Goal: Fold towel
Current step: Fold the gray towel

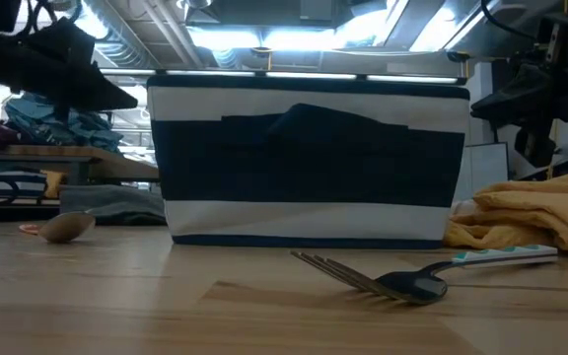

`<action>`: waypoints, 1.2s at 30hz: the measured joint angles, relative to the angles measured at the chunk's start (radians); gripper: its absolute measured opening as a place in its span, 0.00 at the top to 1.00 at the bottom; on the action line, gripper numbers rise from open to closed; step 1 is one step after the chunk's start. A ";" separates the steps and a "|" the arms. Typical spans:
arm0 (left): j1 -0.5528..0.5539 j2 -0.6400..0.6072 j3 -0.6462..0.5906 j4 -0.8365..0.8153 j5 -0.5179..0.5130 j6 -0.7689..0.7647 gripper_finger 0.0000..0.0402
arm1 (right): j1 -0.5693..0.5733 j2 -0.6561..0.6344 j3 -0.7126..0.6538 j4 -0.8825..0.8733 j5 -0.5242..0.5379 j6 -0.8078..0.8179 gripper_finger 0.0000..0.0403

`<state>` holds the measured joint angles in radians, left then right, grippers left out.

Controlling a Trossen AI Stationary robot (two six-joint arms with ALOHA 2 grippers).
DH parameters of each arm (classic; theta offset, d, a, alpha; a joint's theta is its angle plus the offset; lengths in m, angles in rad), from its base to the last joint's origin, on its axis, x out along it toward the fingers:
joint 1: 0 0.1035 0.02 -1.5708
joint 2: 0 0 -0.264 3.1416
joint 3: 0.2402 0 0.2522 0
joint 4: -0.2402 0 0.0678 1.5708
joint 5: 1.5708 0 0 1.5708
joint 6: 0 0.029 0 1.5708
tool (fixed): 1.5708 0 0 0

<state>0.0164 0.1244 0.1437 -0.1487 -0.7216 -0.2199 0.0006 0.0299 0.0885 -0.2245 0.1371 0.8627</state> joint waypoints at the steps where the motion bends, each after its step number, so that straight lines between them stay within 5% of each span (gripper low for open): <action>1: 0.007 0.017 0.029 -0.038 -0.001 -0.006 1.00 | 0.000 0.000 0.000 0.001 0.000 0.000 0.91; 11: 0.073 0.190 0.351 -0.501 0.002 -0.078 1.00 | 0.000 0.000 -0.002 0.021 0.001 0.000 0.91; 18: 0.084 0.339 0.374 -0.549 0.095 -0.188 1.00 | 0.000 0.000 -0.004 0.040 0.004 0.000 0.91; 26: 0.085 0.579 0.373 -0.725 0.341 -0.433 1.00 | 0.000 0.000 -0.004 0.041 0.009 0.000 0.91; 36: 0.191 0.742 0.439 -0.883 0.360 -0.506 1.00 | 0.000 0.000 -0.003 0.041 0.009 0.000 0.91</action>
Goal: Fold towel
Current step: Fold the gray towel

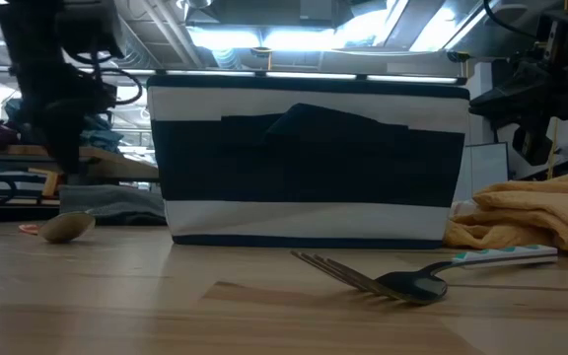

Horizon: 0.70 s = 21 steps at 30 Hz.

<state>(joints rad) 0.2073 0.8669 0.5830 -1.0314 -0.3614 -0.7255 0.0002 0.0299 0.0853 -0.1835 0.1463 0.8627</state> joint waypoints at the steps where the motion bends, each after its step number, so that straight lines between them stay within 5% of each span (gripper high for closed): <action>1: 0.027 0.007 0.017 -0.011 0.000 0.011 1.00 | 0.000 0.000 0.000 0.000 0.000 0.000 0.91; 10: 0.253 0.072 0.107 0.002 0.038 0.251 1.00 | -0.001 0.000 0.001 0.000 0.000 0.000 0.91; 14: 0.271 0.104 0.107 0.034 0.127 0.388 1.00 | -0.001 0.000 0.001 0.000 0.000 0.000 0.91; 21: 0.256 0.151 0.107 0.239 0.154 0.411 1.00 | -0.001 0.000 0.002 0.001 0.000 0.000 0.91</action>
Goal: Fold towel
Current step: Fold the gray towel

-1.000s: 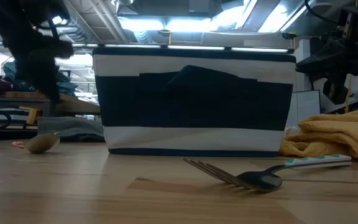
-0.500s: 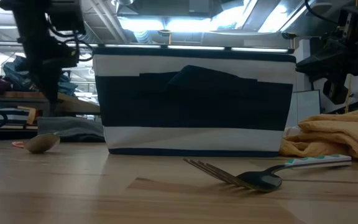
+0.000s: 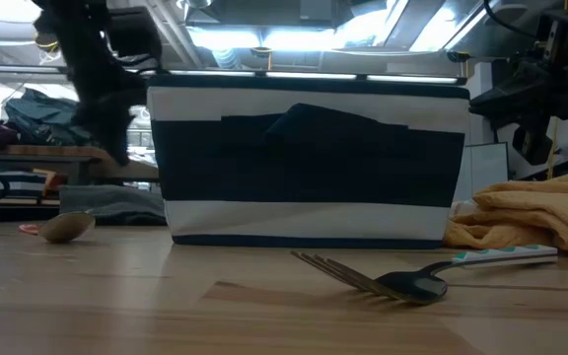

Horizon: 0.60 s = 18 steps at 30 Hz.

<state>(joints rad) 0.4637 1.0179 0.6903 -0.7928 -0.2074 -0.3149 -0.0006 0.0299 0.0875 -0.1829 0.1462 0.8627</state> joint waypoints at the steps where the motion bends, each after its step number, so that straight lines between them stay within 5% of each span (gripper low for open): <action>1: 0.000 0.009 0.000 0.018 0.015 0.000 1.00 | 0.000 0.000 0.000 0.000 0.000 0.000 0.91; 6: -0.010 0.054 0.000 0.004 0.164 0.010 0.97 | 0.000 0.000 0.000 0.000 0.000 0.000 0.91; 18: -0.122 0.187 0.000 -0.052 0.171 -0.079 0.59 | 0.000 0.000 0.000 0.000 0.000 0.000 0.91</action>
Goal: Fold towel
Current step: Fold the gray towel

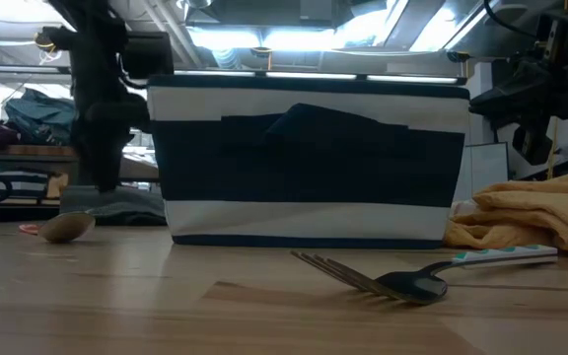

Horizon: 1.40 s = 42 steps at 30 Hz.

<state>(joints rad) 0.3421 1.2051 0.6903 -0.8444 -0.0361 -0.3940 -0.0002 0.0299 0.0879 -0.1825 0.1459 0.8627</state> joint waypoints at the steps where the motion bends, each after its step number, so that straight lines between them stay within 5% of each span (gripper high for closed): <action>1: -0.008 0.013 0.000 -0.006 0.000 -0.002 0.57 | 0.000 0.000 0.000 0.000 0.000 0.000 0.91; 16: -0.037 0.207 -0.001 -0.033 -0.126 -0.097 0.53 | 0.001 0.000 0.001 -0.001 -0.001 0.000 0.91; 27: -0.037 0.299 0.003 -0.014 -0.128 -0.104 0.55 | 0.000 0.000 0.001 -0.002 -0.001 0.000 0.91; 38: -0.037 0.298 0.001 -0.008 -0.137 -0.114 0.95 | 0.000 0.000 0.001 -0.002 -0.001 0.000 0.91; 42: -0.037 0.270 0.003 -0.012 -0.138 -0.156 0.98 | 0.000 0.000 0.001 -0.002 -0.001 0.000 0.91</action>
<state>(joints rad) 0.3054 1.4756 0.6932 -0.8562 -0.1745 -0.5505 0.0002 0.0299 0.0887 -0.1844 0.1452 0.8625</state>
